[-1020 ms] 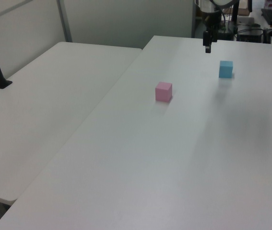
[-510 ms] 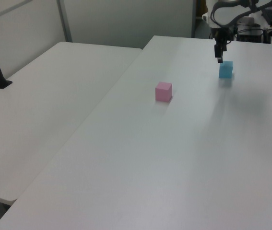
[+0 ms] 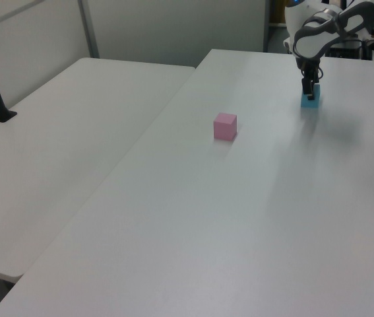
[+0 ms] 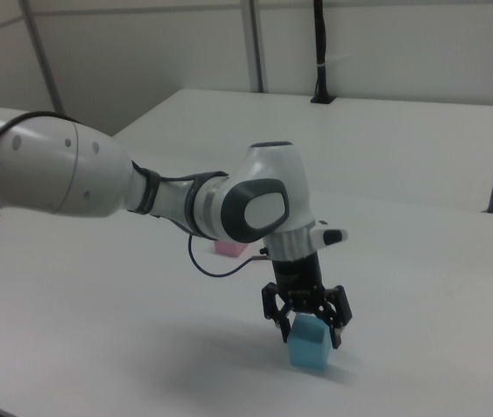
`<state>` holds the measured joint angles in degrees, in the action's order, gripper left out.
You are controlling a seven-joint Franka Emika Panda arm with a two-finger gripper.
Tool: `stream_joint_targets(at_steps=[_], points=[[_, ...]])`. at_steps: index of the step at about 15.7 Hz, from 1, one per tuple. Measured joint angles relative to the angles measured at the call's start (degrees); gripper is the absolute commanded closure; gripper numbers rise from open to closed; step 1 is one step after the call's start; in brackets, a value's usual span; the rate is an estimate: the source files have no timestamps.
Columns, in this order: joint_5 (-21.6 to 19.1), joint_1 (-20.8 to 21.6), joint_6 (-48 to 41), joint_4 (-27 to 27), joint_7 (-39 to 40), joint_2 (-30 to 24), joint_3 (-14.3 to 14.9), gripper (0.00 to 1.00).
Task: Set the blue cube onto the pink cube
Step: 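Lower the gripper around the light-blue cube and close it, then lift the light-blue cube off the table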
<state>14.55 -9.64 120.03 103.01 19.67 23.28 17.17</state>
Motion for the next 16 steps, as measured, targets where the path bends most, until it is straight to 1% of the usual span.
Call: stream_joint_targets(at_steps=[1,2,3,4,6,8,10,11,14,16], points=[[0.0,0.1,0.1,0.0,0.0,0.4,0.0,0.48],[0.0,0.2,0.2,0.0,0.0,0.6,0.0,0.68],[0.0,0.3,0.3,-0.1,0.0,0.6,-0.1,0.90],[0.0,0.6,0.3,-0.5,0.0,0.5,-0.2,0.98],[-1.4,1.4,0.3,-1.1,0.0,-0.2,-0.3,1.00],[-4.0,2.4,-0.1,-2.0,0.3,-2.1,-0.3,1.00],[-7.3,3.0,-2.8,-3.4,1.2,-4.7,-0.4,1.00],[-9.4,3.4,-4.4,-4.9,1.5,-5.8,-0.4,0.98],[-16.4,5.7,-8.3,-11.7,1.5,-7.2,-0.5,0.97],[-19.6,8.0,-8.9,-15.1,1.5,-7.2,-0.6,0.97]])
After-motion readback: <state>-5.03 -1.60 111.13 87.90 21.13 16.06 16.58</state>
